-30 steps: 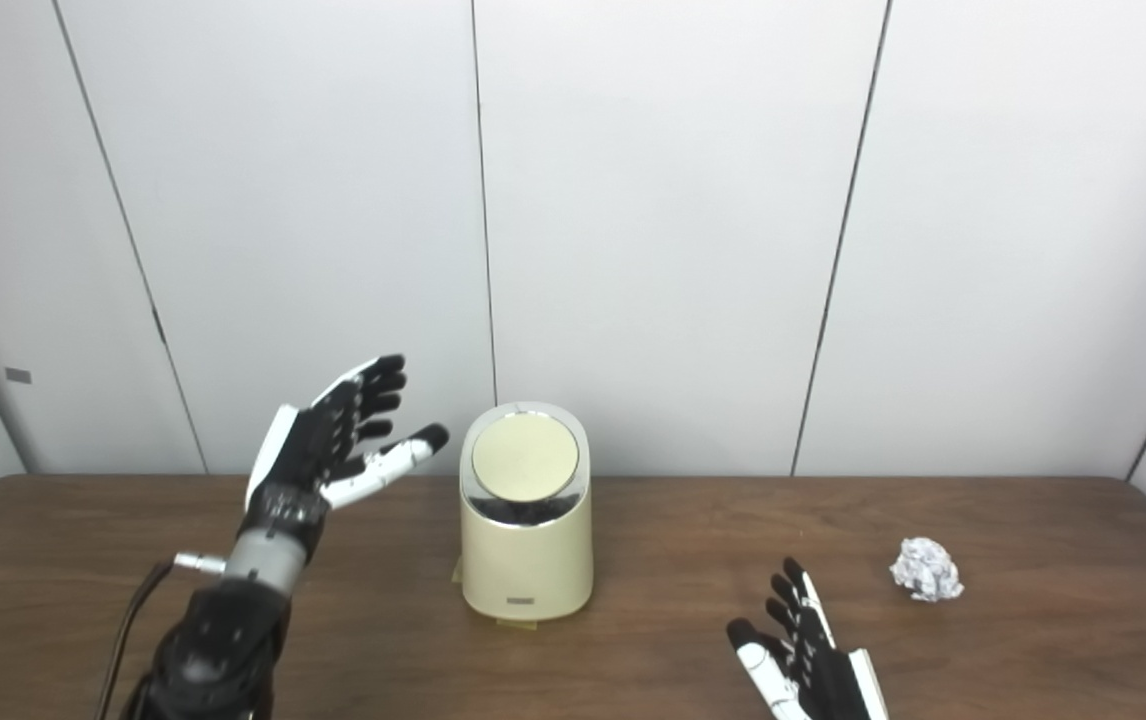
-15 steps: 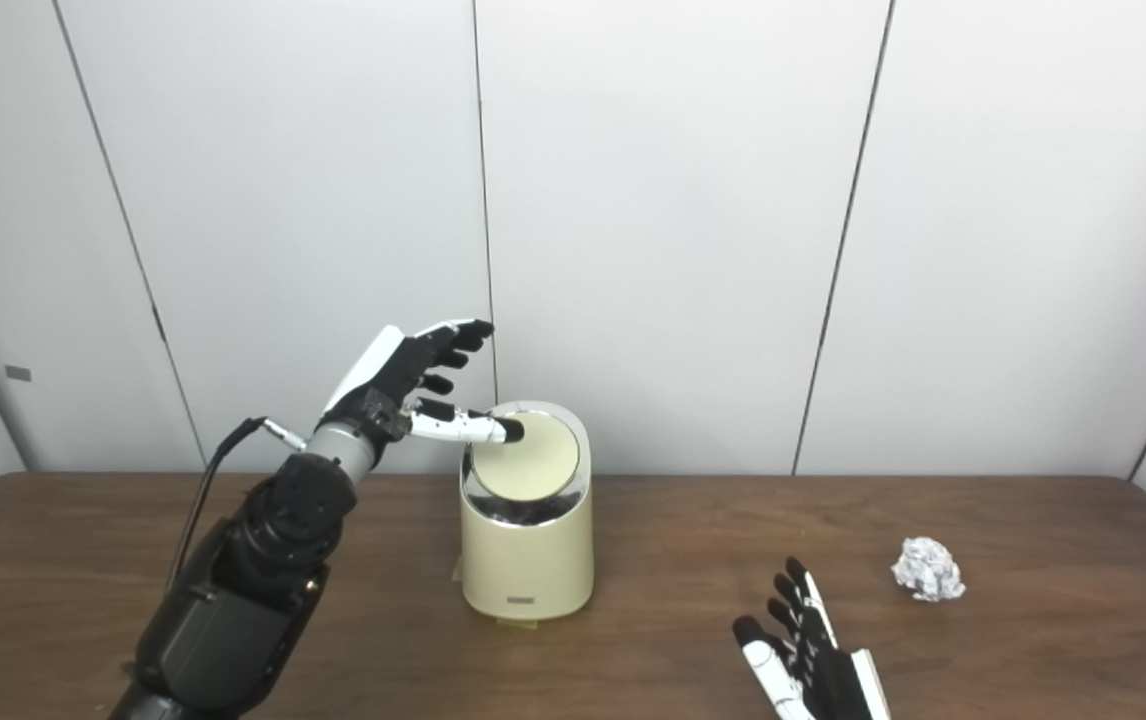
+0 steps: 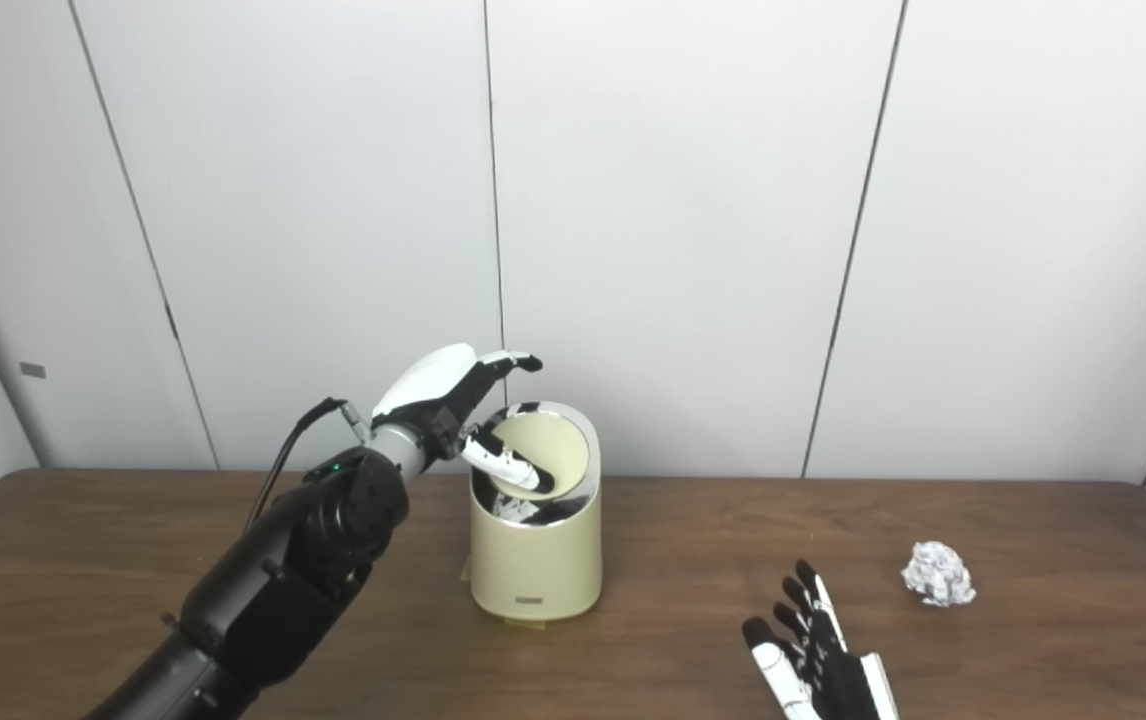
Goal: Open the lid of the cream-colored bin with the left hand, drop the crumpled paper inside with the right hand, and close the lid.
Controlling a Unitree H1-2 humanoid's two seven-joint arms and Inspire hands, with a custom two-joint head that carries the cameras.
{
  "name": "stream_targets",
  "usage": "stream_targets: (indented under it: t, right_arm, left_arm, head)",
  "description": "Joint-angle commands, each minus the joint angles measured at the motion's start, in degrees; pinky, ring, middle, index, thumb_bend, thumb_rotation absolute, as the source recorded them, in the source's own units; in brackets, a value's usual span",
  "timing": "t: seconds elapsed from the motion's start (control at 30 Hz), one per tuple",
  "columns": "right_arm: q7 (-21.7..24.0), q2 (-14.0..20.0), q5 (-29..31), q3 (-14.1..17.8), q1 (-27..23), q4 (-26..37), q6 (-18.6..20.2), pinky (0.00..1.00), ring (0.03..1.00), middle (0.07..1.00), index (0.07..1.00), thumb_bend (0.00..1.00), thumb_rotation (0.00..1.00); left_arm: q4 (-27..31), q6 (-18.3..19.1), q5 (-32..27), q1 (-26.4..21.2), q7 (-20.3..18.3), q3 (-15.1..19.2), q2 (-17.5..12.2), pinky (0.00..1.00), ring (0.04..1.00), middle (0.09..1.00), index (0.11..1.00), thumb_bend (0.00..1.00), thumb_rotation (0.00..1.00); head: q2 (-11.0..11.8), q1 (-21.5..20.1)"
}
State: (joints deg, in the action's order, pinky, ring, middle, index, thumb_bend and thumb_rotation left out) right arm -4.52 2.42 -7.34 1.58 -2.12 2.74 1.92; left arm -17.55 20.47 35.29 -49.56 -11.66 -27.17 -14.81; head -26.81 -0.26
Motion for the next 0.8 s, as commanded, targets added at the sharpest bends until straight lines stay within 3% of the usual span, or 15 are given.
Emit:
stream_targets:
  t: [0.0,0.27,0.5,0.77]
  right_arm:
    - [-0.6,-0.7,-0.2,0.0,0.3,0.3,0.4,0.82,0.899,0.944,0.978,0.55,0.75]
    - [-0.8,-1.0,-0.2,-0.1,0.8,1.3,0.6,0.82,0.898,0.946,0.981,0.54,0.76]
    - [-0.4,-0.8,0.6,0.0,1.1,2.0,0.4,0.82,0.906,0.951,0.985,0.55,0.74]
    - [-0.5,-1.1,1.6,0.4,0.8,2.7,0.6,0.81,0.897,0.951,0.98,0.56,0.73]
  left_arm:
    - [-0.1,-2.0,3.7,-3.2,0.8,-1.4,-0.3,0.87,0.939,0.94,0.921,0.93,0.05]
    - [-2.0,-7.6,12.3,-3.6,3.9,-5.5,-1.0,0.89,0.927,0.932,0.918,0.93,0.05]
    - [-3.0,-10.9,22.3,-5.8,2.5,-11.1,-2.8,0.96,0.965,0.938,0.935,0.95,0.0]
    - [-3.2,-11.7,26.5,-5.5,-0.1,-12.5,-3.0,0.92,0.943,0.923,0.928,0.99,0.0]
  head:
    - [-0.2,-0.1]
    - [-0.9,0.0]
    - [-1.4,0.2]
    - [-2.0,0.1]
